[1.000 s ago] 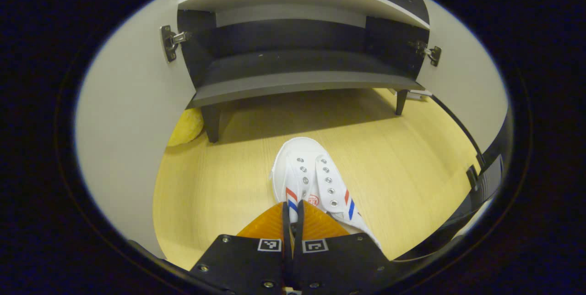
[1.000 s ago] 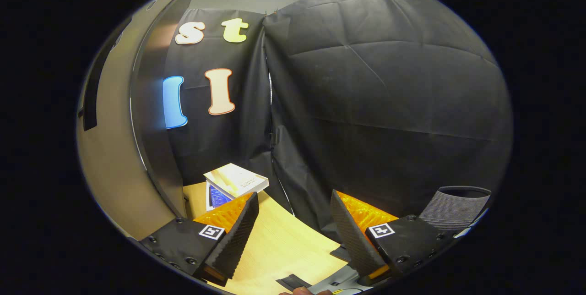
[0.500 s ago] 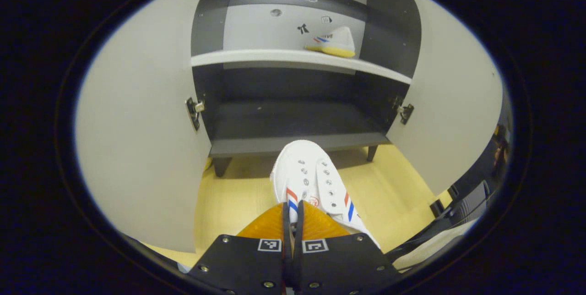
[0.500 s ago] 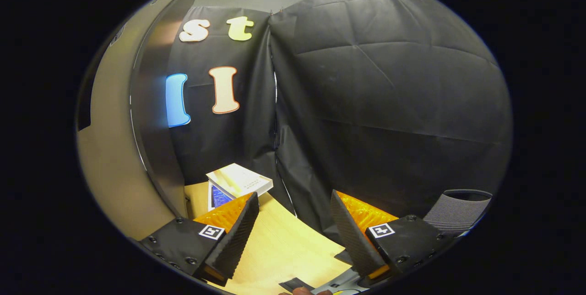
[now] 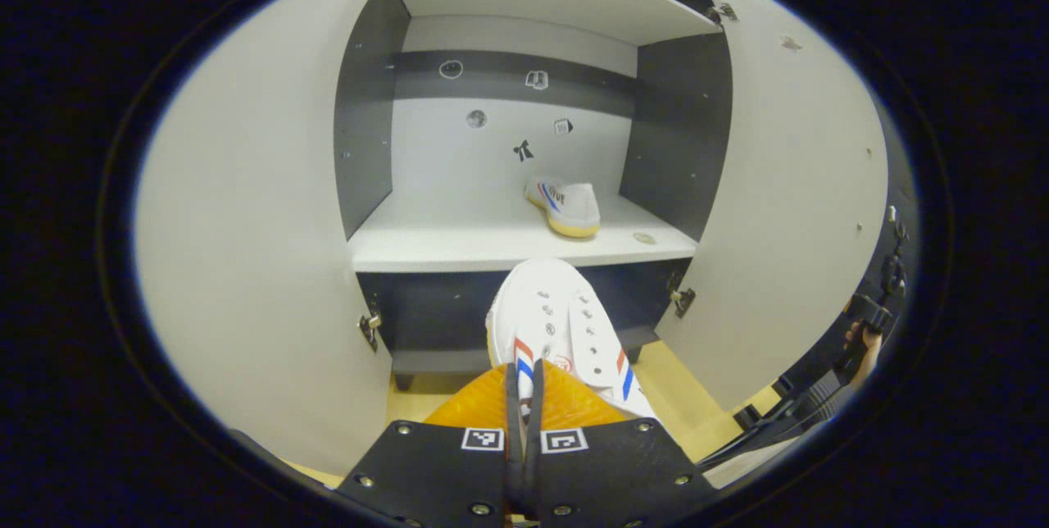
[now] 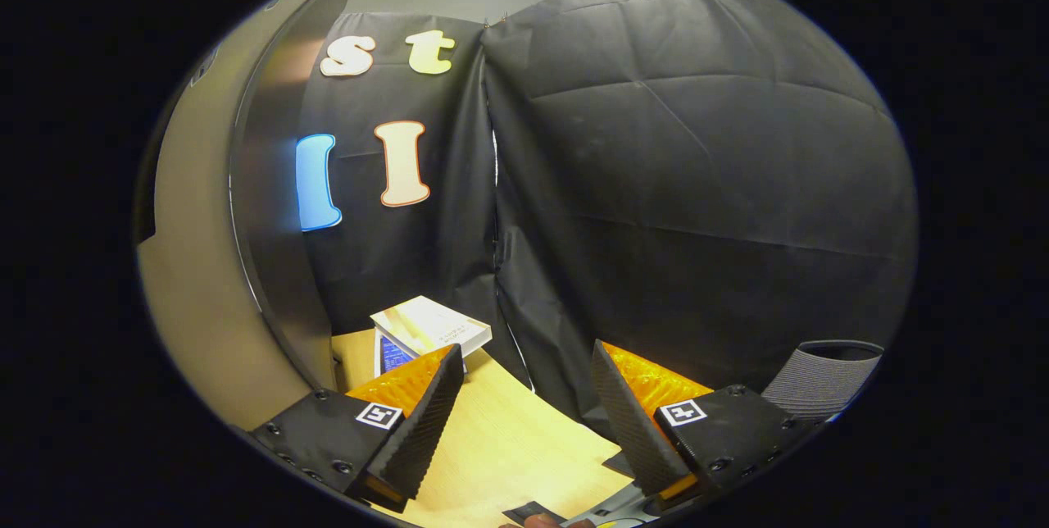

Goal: Grab one shoe with the right hand and put it into the shoe cabinet, grab the other shoe with the left hand and put it into the shoe cabinet; then close the right door with the right hand and the left door with the left hand.

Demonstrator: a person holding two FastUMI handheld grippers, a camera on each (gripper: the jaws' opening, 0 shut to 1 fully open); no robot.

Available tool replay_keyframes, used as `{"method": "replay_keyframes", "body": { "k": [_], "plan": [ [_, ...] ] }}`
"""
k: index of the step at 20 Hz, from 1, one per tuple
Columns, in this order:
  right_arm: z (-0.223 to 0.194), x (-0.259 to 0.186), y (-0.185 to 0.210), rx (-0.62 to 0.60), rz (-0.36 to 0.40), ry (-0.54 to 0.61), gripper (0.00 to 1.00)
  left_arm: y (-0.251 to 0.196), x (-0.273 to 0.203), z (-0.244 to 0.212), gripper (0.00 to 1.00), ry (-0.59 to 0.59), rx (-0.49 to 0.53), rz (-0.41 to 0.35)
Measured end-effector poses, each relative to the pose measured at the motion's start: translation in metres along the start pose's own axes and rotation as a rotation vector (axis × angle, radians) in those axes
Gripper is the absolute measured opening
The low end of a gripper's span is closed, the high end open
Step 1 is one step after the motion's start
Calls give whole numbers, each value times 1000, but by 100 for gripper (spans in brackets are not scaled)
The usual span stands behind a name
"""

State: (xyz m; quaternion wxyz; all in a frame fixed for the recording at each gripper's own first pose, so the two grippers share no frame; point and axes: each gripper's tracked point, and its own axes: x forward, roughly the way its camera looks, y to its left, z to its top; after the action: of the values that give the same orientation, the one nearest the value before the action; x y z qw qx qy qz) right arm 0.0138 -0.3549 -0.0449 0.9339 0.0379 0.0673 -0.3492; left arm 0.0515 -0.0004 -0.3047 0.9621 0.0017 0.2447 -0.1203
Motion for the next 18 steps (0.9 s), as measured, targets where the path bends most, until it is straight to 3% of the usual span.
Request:
{"method": "replay_keyframes", "body": {
  "k": [8,18],
  "plan": [
    [-3,10,-15,1,-32,11,98,1,-7,9,1,-150,7,43],
    [26,34,-37,3,-90,-24,98,1,-17,17,1,-301,44,133]
  ]
}}
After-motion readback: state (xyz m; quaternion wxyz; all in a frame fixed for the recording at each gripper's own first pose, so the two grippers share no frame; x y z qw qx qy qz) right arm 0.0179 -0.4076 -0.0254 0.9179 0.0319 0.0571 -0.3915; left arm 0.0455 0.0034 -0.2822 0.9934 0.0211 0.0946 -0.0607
